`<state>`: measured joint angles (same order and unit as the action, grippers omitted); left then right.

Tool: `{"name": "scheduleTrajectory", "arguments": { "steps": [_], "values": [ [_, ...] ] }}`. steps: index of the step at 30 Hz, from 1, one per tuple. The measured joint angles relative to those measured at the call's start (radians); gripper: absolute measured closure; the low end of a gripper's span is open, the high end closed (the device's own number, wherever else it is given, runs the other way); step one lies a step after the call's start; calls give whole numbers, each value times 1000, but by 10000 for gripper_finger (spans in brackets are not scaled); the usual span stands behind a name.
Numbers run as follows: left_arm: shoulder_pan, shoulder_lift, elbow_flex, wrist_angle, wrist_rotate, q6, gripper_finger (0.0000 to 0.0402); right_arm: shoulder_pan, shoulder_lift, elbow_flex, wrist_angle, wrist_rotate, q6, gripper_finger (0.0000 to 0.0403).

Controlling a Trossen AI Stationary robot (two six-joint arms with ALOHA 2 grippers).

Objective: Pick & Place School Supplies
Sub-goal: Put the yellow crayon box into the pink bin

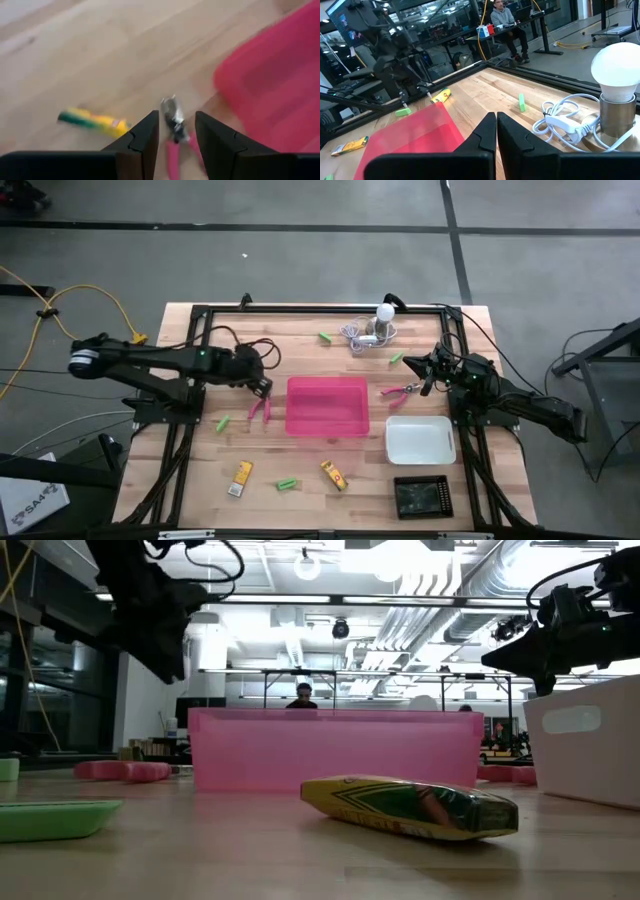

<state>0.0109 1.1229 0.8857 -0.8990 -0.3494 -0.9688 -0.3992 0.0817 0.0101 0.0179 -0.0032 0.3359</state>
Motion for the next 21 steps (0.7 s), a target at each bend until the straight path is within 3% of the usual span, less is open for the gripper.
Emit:
{"name": "scheduleTrajectory", "arguments": {
  "steps": [6,9,17,21],
  "values": [
    [0,3,3,-44,171,20,277,0,0,0,0,0,0,400],
    [0,3,3,-62,216,-128,277,0,0,0,0,0,0,400],
    [0,3,3,-69,180,-570,277,0,0,0,0,0,0,400],
    [0,3,3,-70,190,-660,277,0,0,0,0,0,0,400]
  ]
}}
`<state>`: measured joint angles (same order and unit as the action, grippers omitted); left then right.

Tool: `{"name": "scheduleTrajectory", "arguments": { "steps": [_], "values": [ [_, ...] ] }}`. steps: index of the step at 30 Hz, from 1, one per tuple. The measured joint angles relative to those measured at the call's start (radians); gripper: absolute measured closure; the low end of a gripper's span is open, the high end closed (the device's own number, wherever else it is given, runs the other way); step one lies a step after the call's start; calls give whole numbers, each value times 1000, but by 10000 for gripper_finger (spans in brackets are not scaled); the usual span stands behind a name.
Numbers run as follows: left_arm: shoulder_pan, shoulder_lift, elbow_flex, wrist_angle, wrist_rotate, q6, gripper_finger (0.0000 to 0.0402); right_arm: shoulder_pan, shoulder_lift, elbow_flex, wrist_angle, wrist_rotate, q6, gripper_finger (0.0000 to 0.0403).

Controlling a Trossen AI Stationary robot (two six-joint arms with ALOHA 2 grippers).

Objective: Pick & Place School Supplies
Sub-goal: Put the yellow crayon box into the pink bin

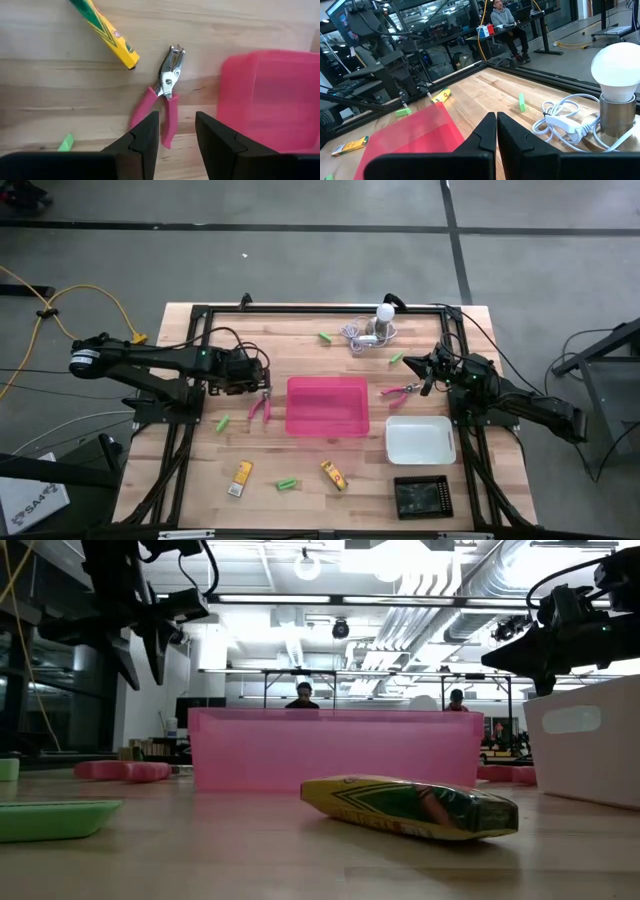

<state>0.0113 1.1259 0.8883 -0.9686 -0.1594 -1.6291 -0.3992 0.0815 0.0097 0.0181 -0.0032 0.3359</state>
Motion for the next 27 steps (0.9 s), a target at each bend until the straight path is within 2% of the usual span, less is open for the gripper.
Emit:
{"name": "scheduleTrajectory", "arguments": {
  "steps": [4,11,15,21,27],
  "values": [
    [0,0,0,2,-9,187,277,0,0,0,0,0,0,400],
    [0,0,0,26,-16,759,277,0,0,0,0,0,0,400],
    [0,0,0,26,-22,1011,277,0,0,0,0,0,0,400],
    [0,0,0,25,24,1245,277,0,0,0,0,0,0,400],
    [0,0,0,25,76,1390,277,0,0,0,0,0,0,400]
  ]
}}
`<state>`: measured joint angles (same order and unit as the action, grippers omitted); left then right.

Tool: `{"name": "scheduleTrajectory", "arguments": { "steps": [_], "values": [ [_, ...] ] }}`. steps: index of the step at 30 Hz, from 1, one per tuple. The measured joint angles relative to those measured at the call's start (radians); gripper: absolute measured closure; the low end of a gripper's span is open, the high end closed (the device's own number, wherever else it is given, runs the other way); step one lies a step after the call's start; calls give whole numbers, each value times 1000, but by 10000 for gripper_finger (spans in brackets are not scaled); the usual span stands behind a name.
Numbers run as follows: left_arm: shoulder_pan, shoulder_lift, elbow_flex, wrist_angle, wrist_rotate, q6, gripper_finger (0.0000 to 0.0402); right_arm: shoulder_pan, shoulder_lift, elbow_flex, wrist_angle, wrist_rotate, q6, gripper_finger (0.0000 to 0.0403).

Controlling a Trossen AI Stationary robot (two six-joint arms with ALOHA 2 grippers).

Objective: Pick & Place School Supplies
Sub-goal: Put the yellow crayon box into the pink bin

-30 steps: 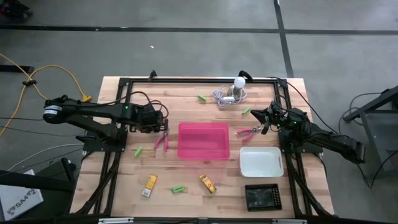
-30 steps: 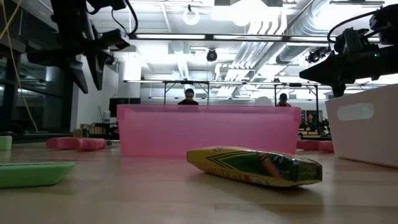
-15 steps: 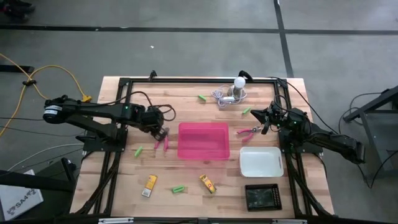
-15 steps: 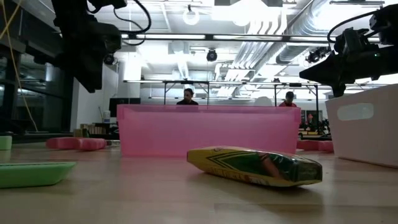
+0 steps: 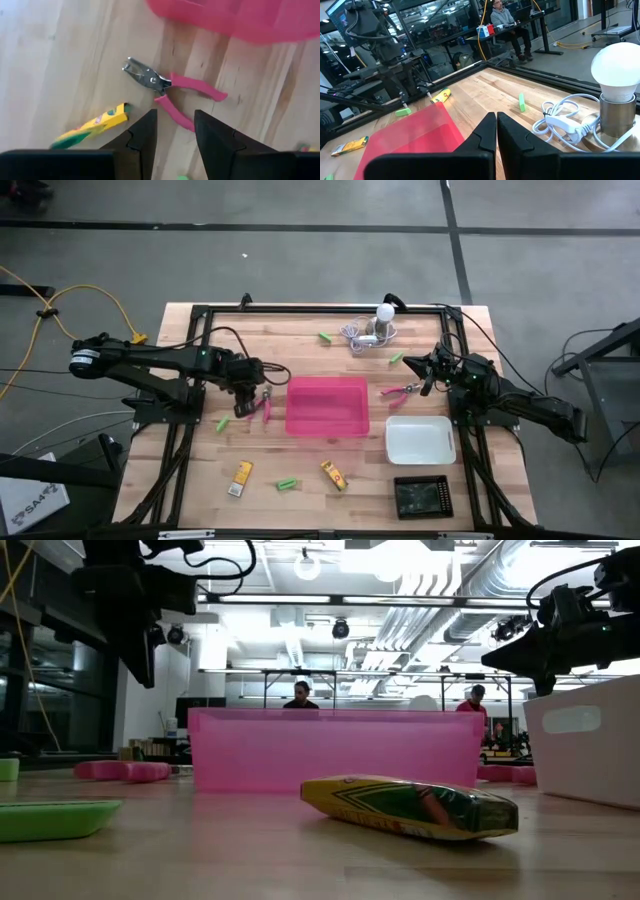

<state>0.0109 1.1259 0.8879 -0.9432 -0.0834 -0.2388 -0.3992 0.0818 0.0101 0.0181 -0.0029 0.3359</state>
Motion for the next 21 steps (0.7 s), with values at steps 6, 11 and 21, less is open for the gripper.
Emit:
{"name": "scheduleTrajectory", "arguments": {
  "steps": [6,11,21],
  "values": [
    [51,-3,26,-75,44,150,277,0,0,0,0,0,0,400],
    [165,-32,59,-160,104,308,277,0,0,0,0,0,0,400],
    [370,-73,56,-209,150,637,277,0,0,0,0,0,0,400]
  ]
}}
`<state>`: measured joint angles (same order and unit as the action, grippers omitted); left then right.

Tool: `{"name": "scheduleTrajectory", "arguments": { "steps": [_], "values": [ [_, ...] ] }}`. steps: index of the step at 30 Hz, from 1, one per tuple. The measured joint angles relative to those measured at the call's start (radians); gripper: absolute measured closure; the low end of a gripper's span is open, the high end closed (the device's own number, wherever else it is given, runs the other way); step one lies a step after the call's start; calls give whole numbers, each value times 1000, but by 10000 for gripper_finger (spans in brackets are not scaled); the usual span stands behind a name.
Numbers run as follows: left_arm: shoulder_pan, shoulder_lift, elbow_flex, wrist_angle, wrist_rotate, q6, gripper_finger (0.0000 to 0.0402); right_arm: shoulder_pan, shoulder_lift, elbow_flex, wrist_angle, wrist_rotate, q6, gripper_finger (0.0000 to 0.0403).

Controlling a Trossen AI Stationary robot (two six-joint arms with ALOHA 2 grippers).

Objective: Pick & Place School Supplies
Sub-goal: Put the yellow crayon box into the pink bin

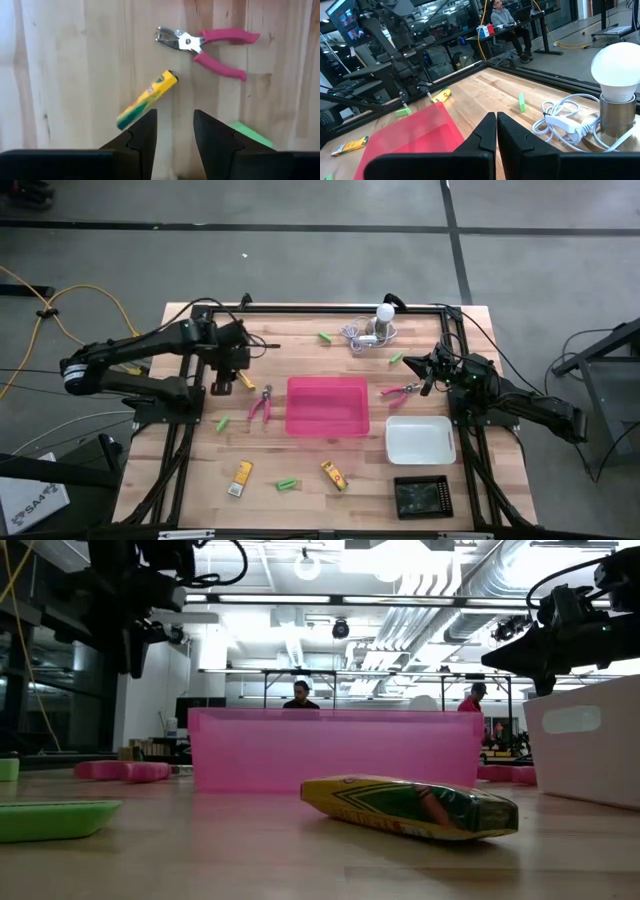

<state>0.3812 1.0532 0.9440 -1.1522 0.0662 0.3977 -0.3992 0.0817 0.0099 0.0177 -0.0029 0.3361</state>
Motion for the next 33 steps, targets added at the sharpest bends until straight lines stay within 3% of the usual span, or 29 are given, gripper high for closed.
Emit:
{"name": "scheduleTrajectory", "arguments": {
  "steps": [9,17,28,33],
  "values": [
    [2,173,-9,54,51,167,277,0,0,0,0,0,0,400],
    [2,320,-10,58,112,204,277,0,0,0,0,0,0,400],
    [20,335,-10,54,60,189,277,0,0,0,0,0,0,400],
    [67,281,-31,43,55,206,277,0,0,0,0,0,0,400]
  ]
}}
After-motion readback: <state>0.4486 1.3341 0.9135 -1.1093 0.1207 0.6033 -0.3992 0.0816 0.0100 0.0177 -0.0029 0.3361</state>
